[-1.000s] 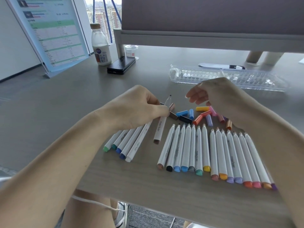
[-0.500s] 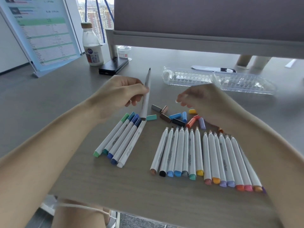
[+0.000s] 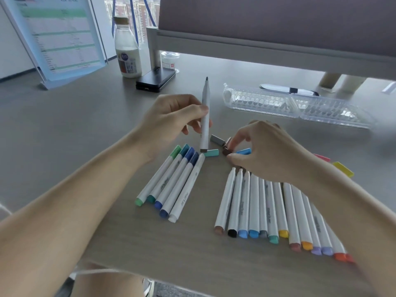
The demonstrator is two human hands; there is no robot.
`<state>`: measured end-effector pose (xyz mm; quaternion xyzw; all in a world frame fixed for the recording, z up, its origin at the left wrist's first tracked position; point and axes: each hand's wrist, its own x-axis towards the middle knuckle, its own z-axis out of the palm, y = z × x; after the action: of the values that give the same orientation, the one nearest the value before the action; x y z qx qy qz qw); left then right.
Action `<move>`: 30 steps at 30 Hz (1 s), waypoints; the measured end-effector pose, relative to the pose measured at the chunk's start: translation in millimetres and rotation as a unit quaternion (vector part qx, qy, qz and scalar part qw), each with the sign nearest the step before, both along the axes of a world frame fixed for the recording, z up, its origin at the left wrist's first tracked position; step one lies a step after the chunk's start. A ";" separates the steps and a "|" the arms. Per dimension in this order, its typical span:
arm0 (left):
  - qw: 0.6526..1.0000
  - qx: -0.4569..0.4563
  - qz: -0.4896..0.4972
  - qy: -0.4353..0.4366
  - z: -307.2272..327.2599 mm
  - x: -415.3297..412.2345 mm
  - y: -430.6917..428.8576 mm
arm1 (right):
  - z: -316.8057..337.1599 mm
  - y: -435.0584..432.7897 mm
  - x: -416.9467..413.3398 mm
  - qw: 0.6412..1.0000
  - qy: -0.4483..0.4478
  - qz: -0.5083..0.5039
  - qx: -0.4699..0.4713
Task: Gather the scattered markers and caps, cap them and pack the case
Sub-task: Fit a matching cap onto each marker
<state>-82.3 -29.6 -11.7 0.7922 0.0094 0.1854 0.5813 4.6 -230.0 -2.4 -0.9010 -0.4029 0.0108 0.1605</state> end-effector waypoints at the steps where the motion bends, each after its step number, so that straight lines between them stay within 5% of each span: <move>1: 1.000 0.004 -0.005 0.003 -0.1 -0.8 -1.0 | -0.6 0.7 -0.6 1.000 0.005 -0.001 0.003; 7: 0.999 -0.026 -0.016 0.010 1.8 -4.6 -3.4 | -0.2 -3.6 3.4 0.993 0.087 -0.019 0.076; 14: 0.996 -0.090 -0.021 0.020 3.6 -6.9 -3.8 | -0.5 -15.8 5.1 0.935 0.274 0.041 0.224; 30: 0.972 0.199 0.101 -0.070 -8.5 -8.6 1.5 | 0.1 -20.8 11.9 0.953 0.176 -0.029 0.244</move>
<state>-90.9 -28.1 -20.2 0.8718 0.0113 0.2965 0.3898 16.5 -250.8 -2.3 -0.8294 -0.3327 0.0661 0.4438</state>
